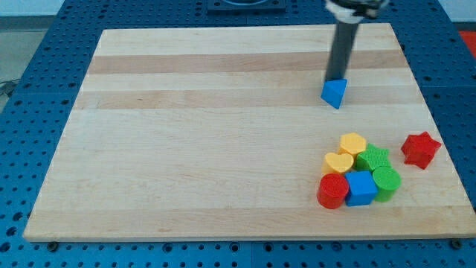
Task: Push blue triangle diagonally above yellow heart
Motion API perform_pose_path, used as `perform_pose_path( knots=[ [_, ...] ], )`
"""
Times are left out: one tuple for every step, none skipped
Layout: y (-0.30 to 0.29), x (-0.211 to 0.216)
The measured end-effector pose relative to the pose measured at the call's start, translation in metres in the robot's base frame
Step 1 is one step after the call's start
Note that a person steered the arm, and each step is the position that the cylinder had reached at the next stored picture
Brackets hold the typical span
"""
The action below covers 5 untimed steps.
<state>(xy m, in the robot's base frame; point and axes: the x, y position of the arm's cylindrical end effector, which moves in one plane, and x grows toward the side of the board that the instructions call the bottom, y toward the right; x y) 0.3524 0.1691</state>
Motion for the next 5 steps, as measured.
perform_pose_path(
  knots=[
    [0.042, 0.0],
    [0.068, 0.003],
    [0.054, 0.01],
    [0.023, 0.016],
    [-0.004, 0.019]
  ],
)
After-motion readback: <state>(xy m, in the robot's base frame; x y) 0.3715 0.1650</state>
